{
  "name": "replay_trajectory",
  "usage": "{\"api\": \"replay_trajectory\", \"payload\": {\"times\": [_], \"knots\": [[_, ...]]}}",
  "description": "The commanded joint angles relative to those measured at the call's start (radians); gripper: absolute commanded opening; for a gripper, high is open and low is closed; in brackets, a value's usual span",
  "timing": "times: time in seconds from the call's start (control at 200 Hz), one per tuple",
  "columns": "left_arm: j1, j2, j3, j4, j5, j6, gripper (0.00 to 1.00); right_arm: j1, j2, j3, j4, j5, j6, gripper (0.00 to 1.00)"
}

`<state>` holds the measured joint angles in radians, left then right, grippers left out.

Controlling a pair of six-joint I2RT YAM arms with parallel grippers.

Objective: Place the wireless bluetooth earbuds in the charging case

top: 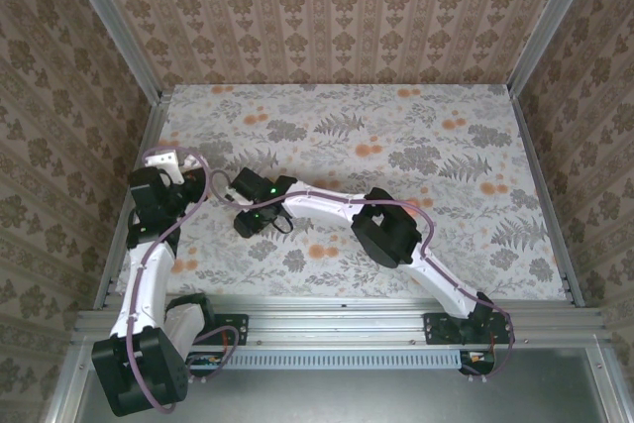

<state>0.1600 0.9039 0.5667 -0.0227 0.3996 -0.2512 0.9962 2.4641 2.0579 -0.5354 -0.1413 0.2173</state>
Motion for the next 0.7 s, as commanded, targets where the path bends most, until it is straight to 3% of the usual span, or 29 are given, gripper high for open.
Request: {"api": "replay_trajectory", "payload": {"times": [0.0,0.31,0.695], "knots": [[0.011,0.007,-0.008,0.016,0.02,0.0,0.03,0.007,0.017,0.011,-0.057,0.037,-0.017,0.39],[0.01,0.006,-0.008,0.017,0.025,-0.006,0.03,0.007,-0.102,-0.17,-0.03,0.077,-0.014,0.31],[-0.016,0.019,-0.007,0.027,0.044,-0.006,0.03,-0.037,-0.375,-0.572,0.028,0.171,0.056,0.3]]}}
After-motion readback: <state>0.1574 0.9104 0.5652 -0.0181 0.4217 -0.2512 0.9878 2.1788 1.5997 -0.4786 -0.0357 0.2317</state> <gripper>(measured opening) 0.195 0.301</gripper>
